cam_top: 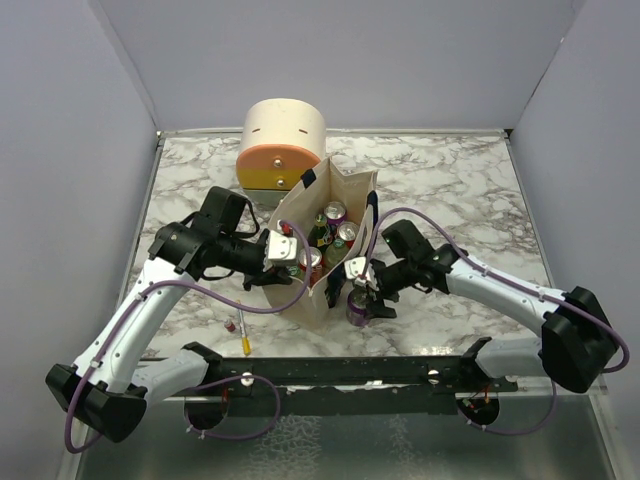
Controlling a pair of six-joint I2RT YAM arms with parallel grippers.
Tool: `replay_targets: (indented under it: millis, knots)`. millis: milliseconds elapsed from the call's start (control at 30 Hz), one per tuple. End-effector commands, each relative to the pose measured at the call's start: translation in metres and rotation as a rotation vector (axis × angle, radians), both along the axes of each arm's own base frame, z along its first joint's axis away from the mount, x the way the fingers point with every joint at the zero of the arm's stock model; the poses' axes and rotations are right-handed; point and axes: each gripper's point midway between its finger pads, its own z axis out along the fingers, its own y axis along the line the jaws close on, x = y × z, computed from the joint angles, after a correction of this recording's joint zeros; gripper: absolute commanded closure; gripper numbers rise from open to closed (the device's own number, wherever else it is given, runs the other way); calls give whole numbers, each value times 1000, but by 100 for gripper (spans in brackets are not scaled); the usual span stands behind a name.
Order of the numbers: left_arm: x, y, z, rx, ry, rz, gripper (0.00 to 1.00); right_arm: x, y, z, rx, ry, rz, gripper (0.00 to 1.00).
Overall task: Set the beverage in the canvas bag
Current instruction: Pick up the drink from the center of the board, then place the drink in the canvas bag.
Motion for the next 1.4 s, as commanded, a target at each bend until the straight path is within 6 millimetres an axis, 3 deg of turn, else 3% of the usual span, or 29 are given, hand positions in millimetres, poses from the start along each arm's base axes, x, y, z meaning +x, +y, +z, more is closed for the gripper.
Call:
replay_targets:
  millis: [0, 133, 233, 333, 567, 700, 833, 967, 1100, 1233, 1367]
  knots:
    - [-1, 3, -2, -4, -8, 3, 100, 4, 19, 17, 72, -12, 26, 19]
    - [-2, 3, -2, -2, -10, -2, 100, -3, 23, 19, 84, 14, 45, 20]
    - [-2, 4, -3, 2, -11, -5, 100, -5, 23, 20, 82, 22, 51, 28]
    - [-2, 4, -3, 4, -15, -12, 100, -8, 24, 27, 84, 33, 51, 37]
    - [-1, 8, -8, 46, -28, -42, 100, -11, 19, 67, 122, 41, -29, 69]
    - [2, 9, -7, 61, -26, -43, 100, -13, 14, 108, 167, 6, -69, 86]
    - [1, 13, -9, 83, -37, -57, 99, -17, 11, 172, 260, -55, -91, 99]
    - [2, 13, -11, 90, -40, -63, 99, -12, 12, 236, 347, -120, -133, 99]
    - [7, 9, -10, 82, -47, -68, 99, -2, 25, 286, 416, -140, -141, 99]
    - [8, 6, -6, 60, -59, -79, 98, 17, 45, 308, 453, -111, -168, 99]
    - [7, 5, -3, 47, -68, -85, 100, 39, 67, 305, 450, -90, -167, 99]
